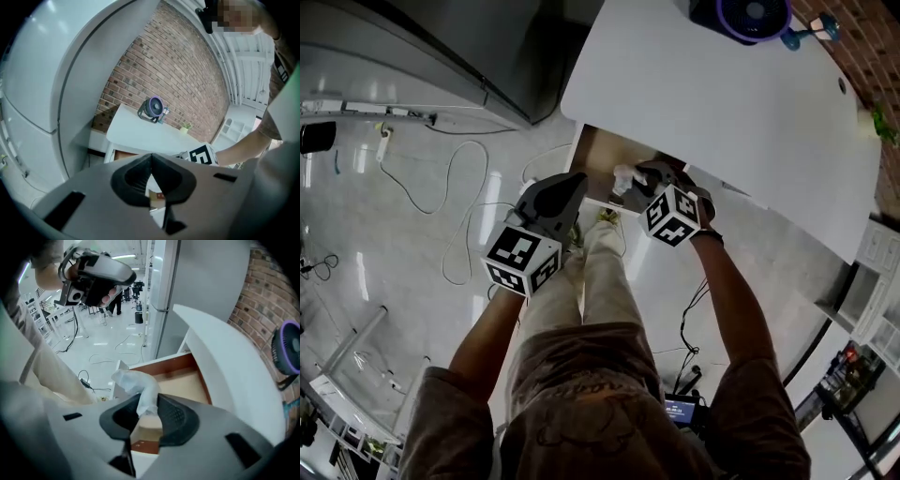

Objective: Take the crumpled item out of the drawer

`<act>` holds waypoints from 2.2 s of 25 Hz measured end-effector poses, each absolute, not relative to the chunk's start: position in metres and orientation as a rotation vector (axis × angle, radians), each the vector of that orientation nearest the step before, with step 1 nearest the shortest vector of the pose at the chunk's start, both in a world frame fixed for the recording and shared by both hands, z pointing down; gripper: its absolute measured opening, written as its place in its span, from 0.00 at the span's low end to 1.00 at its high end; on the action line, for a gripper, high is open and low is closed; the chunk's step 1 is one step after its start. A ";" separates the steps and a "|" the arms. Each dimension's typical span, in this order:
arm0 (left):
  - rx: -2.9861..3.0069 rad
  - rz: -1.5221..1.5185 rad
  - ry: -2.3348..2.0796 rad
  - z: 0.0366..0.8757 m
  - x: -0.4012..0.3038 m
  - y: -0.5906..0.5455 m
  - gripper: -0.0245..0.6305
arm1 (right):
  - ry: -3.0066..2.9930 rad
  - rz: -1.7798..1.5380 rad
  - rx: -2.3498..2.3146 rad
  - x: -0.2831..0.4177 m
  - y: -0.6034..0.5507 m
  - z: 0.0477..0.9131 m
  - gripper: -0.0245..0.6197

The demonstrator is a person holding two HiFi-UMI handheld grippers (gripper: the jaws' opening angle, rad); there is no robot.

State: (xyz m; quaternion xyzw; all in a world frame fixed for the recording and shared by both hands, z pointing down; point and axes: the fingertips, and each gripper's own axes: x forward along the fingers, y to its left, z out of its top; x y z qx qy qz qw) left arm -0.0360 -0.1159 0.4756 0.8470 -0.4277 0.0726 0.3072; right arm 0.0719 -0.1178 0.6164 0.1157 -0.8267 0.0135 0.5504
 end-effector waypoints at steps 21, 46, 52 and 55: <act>2.435 0.103 -1.115 0.304 -0.020 -0.096 0.05 | -2.258 -0.134 0.690 0.074 -0.136 0.342 0.19; 2.605 0.039 -1.005 0.233 0.040 -0.081 0.05 | -2.608 0.238 1.308 0.202 -0.078 0.230 0.19; 2.599 0.034 -1.030 0.245 0.040 -0.081 0.05 | -2.660 0.362 1.339 0.197 -0.063 0.248 0.19; 2.581 0.040 -1.044 0.253 0.039 -0.080 0.05 | -2.676 0.428 1.326 0.191 -0.056 0.260 0.19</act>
